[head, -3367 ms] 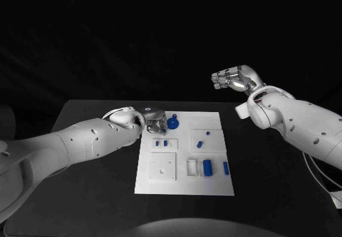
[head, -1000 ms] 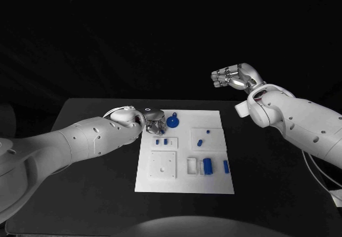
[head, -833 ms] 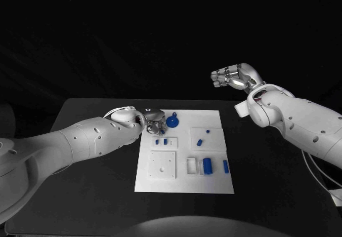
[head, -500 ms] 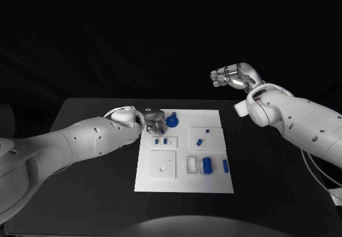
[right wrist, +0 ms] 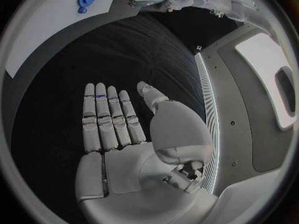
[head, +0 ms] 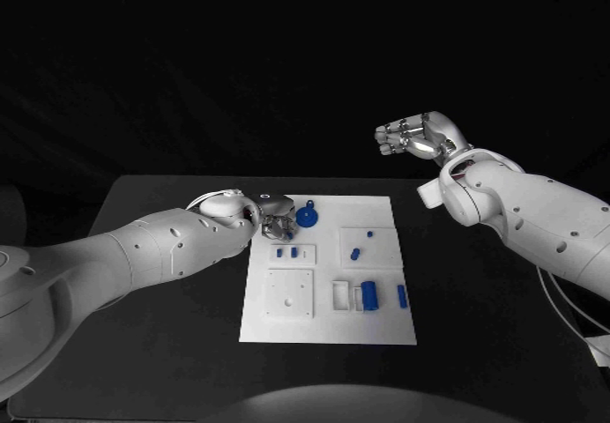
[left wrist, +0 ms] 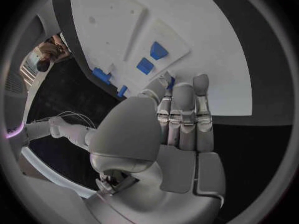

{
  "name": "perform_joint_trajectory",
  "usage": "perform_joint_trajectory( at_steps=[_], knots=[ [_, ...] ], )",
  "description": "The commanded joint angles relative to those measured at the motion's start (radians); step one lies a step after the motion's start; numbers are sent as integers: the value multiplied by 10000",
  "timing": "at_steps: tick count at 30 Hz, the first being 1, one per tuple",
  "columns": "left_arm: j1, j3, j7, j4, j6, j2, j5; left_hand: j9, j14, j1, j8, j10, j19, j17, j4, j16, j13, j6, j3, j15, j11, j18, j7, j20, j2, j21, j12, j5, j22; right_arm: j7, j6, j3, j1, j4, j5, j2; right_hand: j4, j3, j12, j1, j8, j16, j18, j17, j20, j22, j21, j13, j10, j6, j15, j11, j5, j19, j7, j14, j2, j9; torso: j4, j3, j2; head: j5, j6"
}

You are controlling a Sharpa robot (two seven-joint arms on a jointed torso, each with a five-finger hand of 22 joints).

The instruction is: Assemble the parts on the task board

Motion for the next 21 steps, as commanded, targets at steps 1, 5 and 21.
perform_joint_trajectory(
  at_steps=[1,5,21],
  knots=[
    [-87,-79,-92,-23,412,31,-217,35,-55,35,83,263,-74,-13,-44,-6,14,282,-89,-31,-76,47,-29,5,62,-4,-5,-28,200,101,56,5,0,16,-11,-2,8,58,-63,3,-18,-56,84,-16,-9,-13,-39,-15,-42,-46,-2,-9,47,-81,3,-83,-77,-15,-9,-4,7,-7,0],
    [-121,-110,-87,-30,341,53,-248,23,-51,46,67,378,-77,-19,-87,-13,15,426,-162,-57,-117,26,-55,-21,87,5,-3,-29,198,103,54,5,0,19,-11,-6,8,58,-63,3,-18,-56,84,-16,-9,-13,-39,-15,-42,-46,-2,-9,47,-81,3,-83,-77,-15,-12,-5,3,-16,-8],
    [-152,-129,-66,4,-132,11,-234,-7,-78,24,59,232,-77,-22,-155,-29,13,191,-202,-22,-47,-10,-5,-67,64,-4,-3,-37,189,100,67,5,0,13,-11,-20,8,58,-63,3,-18,-56,84,-16,-9,-13,-39,-15,-42,-46,-2,-9,47,-81,3,-83,-77,-15,10,-13,-5,-51,-11]
  ],
)
